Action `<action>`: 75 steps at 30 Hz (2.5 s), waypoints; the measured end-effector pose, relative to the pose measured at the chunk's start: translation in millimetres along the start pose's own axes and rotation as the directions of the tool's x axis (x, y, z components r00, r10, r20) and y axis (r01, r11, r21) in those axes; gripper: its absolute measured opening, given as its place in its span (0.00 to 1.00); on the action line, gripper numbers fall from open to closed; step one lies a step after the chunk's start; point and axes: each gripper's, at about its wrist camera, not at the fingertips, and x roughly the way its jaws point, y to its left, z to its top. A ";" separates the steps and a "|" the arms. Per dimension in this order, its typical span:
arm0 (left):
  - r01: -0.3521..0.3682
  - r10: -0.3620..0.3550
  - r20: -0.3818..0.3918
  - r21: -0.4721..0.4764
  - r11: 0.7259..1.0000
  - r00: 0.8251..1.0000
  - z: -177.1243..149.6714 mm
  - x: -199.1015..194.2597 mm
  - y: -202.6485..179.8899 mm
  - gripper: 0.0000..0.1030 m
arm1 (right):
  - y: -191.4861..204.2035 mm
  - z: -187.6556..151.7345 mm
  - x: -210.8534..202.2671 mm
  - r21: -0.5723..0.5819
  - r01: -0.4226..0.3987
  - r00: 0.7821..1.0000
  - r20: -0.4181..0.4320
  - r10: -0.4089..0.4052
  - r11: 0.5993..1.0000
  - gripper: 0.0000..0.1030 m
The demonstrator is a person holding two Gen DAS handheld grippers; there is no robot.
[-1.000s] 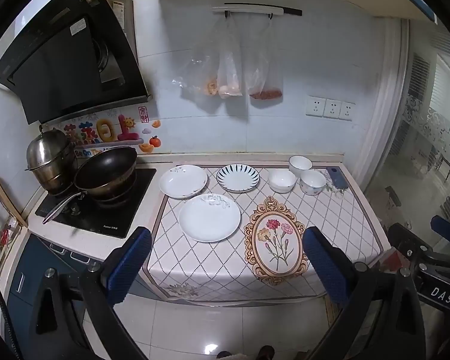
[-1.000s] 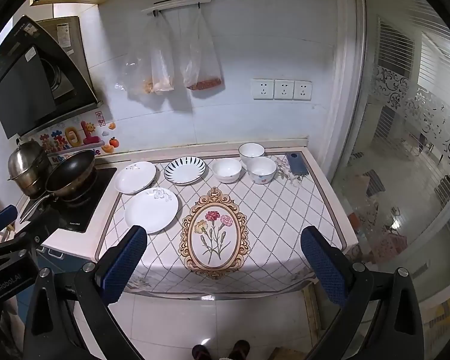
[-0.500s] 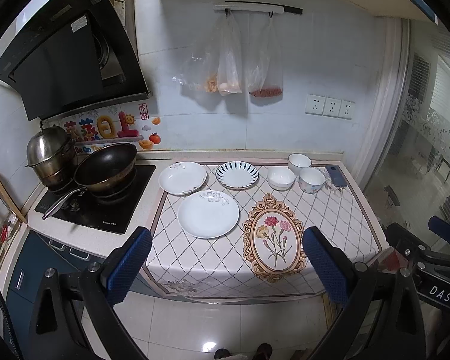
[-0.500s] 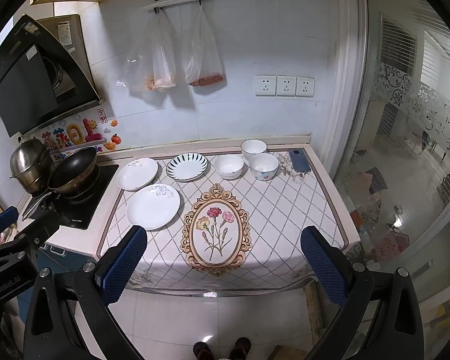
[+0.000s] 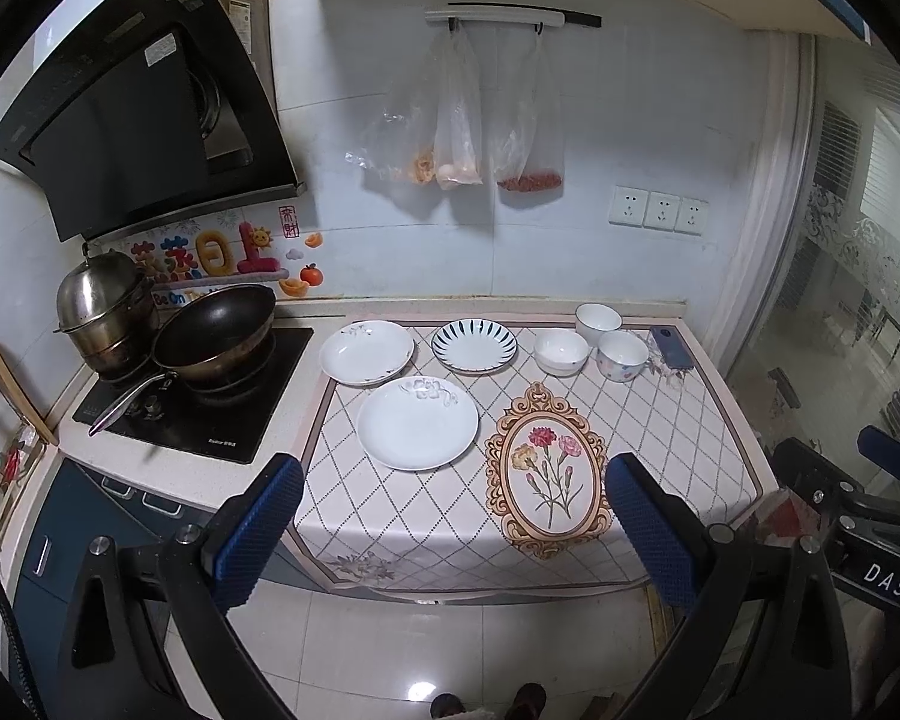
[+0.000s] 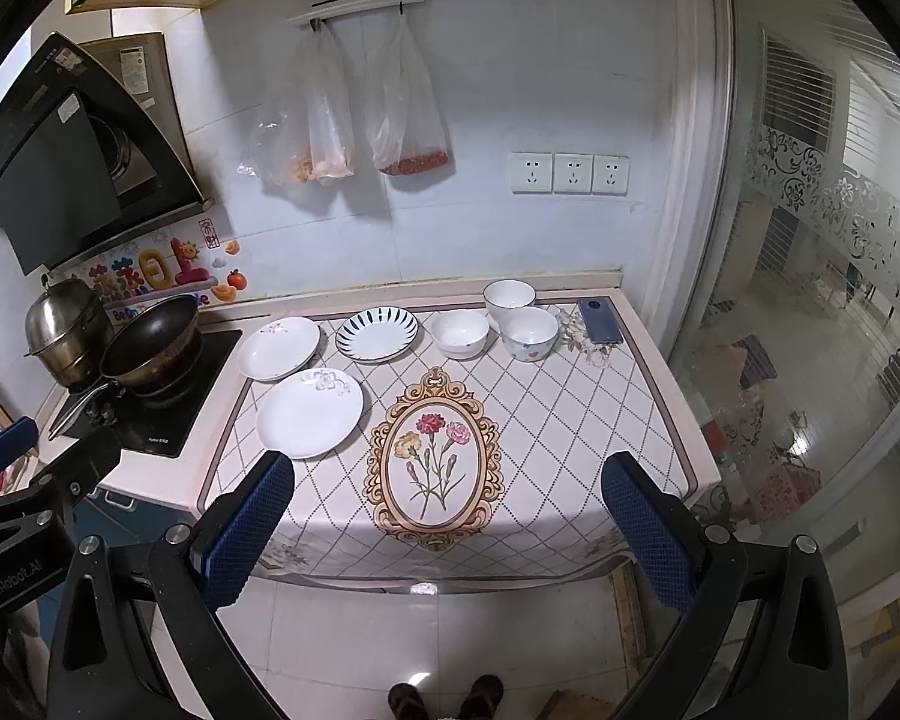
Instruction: Organize plates and bowls
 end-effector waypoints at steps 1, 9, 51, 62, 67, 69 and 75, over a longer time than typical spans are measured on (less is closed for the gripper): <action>0.000 0.000 0.000 0.000 1.000 1.000 -0.6 -0.5 -0.9 1.00 | 0.0 -0.5 -0.6 0.001 0.001 1.000 0.002 -0.001 1.000 1.00; 0.007 -0.007 0.008 0.006 1.000 1.000 -0.8 -4.9 -2.4 1.00 | -1.4 -3.5 -6.0 0.011 0.011 1.000 0.007 -0.011 1.000 1.00; 0.016 -0.016 0.026 0.006 1.000 1.000 -3.4 -10.9 3.4 1.00 | -0.7 -8.3 -26.0 0.028 0.023 0.999 0.029 -0.024 0.999 1.00; -0.070 0.071 0.014 -0.030 0.997 0.997 2.9 46.4 57.4 1.00 | 0.2 -10.3 5.9 0.094 -0.030 0.998 0.058 0.025 0.995 1.00; -0.131 0.115 -0.166 -0.094 0.987 0.979 -1.6 139.2 103.5 1.00 | 13.8 -9.5 84.4 0.118 -0.102 0.992 -0.065 0.111 0.988 1.00; -0.148 0.120 -0.220 -0.115 0.982 0.968 -5.7 171.9 118.1 1.00 | 21.1 -8.0 127.8 0.115 -0.131 0.981 -0.129 0.146 0.985 1.00; -0.220 0.176 -0.331 -0.101 0.970 0.927 -15.7 276.9 137.8 1.00 | 37.4 -9.0 266.6 0.128 -0.170 0.938 -0.281 0.201 0.977 0.98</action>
